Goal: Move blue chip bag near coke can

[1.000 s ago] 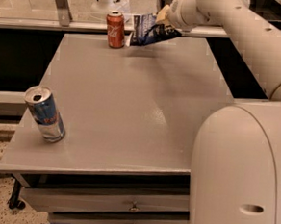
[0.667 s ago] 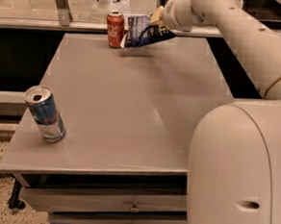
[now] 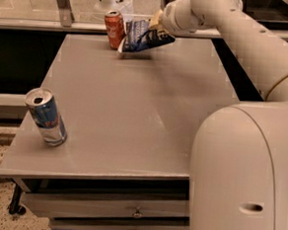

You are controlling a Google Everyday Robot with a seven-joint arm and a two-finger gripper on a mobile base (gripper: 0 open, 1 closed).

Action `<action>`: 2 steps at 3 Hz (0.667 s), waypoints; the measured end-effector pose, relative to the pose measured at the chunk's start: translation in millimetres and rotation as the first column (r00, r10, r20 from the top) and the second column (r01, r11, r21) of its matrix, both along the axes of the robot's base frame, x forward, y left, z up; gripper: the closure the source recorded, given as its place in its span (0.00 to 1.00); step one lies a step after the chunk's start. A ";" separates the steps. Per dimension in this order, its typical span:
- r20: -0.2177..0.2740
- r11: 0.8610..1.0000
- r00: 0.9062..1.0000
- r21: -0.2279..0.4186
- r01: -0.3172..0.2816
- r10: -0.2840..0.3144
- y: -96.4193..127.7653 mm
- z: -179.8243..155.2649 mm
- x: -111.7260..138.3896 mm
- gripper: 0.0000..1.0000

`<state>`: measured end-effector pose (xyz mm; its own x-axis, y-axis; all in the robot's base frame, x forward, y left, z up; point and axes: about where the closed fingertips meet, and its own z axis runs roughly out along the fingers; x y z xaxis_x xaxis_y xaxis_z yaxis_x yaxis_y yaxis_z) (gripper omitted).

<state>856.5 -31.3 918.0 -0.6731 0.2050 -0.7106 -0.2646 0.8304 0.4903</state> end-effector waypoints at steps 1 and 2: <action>-0.013 1.000 1.000 0.002 -0.008 0.008 3.1 -4.8 -2.0 0.38; -0.023 1.000 1.000 0.000 -0.012 0.012 2.7 -9.5 -3.8 0.14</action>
Offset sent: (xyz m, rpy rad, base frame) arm -0.0067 -0.0043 -0.0099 -0.0022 0.0277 0.0079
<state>852.7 -28.6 908.5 -0.6916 0.1971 -0.6949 -0.2629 0.8274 0.4963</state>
